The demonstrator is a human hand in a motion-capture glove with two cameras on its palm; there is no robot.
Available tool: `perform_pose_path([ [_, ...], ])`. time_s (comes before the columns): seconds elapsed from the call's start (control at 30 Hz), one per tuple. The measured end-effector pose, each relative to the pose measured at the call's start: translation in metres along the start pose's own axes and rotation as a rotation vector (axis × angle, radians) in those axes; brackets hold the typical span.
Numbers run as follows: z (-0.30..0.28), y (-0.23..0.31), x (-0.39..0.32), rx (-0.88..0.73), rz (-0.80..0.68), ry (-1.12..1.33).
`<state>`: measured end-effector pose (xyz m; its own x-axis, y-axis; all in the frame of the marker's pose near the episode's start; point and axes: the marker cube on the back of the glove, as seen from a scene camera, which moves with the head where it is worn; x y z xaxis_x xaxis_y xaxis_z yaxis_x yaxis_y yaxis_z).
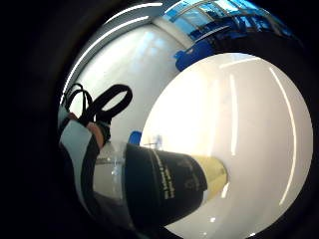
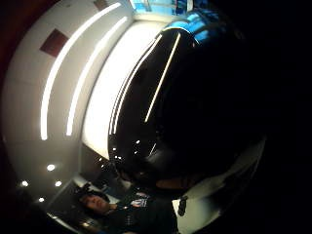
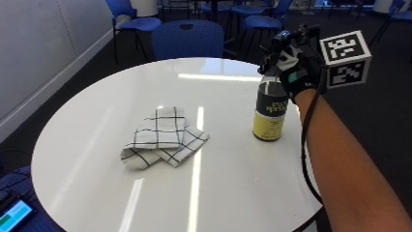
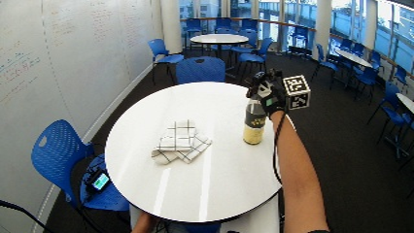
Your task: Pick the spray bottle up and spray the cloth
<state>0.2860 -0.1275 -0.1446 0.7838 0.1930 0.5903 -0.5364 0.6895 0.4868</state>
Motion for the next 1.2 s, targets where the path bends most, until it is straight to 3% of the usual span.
perform_pose_path([
  [0.6,0.008,-0.037,-0.070,0.097,-0.164,0.025],
  [1.2,0.015,-0.015,-0.039,0.115,-0.110,0.013],
])
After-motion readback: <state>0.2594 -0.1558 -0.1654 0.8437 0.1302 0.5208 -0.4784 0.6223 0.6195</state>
